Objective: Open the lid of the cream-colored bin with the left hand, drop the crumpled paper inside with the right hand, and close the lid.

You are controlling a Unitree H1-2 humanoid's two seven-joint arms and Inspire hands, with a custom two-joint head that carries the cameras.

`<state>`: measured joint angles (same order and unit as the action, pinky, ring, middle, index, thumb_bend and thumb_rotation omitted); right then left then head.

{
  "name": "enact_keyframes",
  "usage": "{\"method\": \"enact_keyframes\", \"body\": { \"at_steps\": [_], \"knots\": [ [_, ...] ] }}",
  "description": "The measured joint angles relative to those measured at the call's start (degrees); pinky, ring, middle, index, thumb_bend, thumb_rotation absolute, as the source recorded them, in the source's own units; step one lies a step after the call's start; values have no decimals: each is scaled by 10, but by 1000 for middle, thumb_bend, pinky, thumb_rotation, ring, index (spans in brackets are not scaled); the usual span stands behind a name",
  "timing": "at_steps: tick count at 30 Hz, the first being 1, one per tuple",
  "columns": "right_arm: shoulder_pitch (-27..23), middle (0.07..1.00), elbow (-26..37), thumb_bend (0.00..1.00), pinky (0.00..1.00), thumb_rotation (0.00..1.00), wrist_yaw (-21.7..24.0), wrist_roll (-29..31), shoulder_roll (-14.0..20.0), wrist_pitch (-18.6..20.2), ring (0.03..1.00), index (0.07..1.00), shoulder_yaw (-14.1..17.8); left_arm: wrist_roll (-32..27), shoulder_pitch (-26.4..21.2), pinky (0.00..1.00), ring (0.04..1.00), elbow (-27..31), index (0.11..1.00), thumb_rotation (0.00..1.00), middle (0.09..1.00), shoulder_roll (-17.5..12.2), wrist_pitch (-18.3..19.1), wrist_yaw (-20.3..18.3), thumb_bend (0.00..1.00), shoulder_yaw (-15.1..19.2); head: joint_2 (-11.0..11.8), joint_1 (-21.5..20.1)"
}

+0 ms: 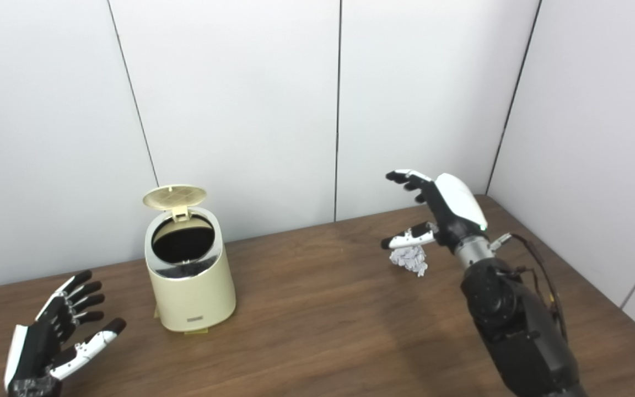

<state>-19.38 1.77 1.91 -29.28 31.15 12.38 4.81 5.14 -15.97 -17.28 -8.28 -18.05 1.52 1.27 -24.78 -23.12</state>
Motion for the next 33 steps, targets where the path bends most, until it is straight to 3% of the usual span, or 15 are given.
{"method": "enact_keyframes", "body": {
  "at_steps": [3,7,10,19,23,30,33],
  "knots": [
    [-1,860,-6,859,701,196,22,-11,17,25,851,827,-11,0,0,688,773,0,888,204,813,-1,0,0,764,0,0,0],
    [-10,867,-30,863,689,186,51,-18,32,64,857,831,-22,0,0,694,774,0,884,206,810,-2,0,-1,763,0,-1,-1],
    [-16,854,-48,875,709,189,55,-19,38,68,877,822,-30,0,0,690,772,0,886,209,809,-3,0,-1,765,0,-2,-1],
    [-26,871,-126,881,711,324,69,-26,55,49,880,822,-70,5,7,720,785,11,878,218,806,-5,8,-1,768,0,-5,1],
    [-36,872,-157,878,719,372,70,-31,56,48,883,839,-89,5,10,689,771,15,875,230,804,-6,9,-1,769,0,-7,3],
    [-68,825,-224,860,791,262,64,-41,54,46,862,813,-119,1,12,696,780,20,878,205,803,-6,15,-2,757,-1,-11,7],
    [-71,814,-244,848,759,255,53,-49,52,38,857,807,-129,2,12,677,776,20,878,214,804,-6,15,-2,756,-1,-12,10]
  ]
}}
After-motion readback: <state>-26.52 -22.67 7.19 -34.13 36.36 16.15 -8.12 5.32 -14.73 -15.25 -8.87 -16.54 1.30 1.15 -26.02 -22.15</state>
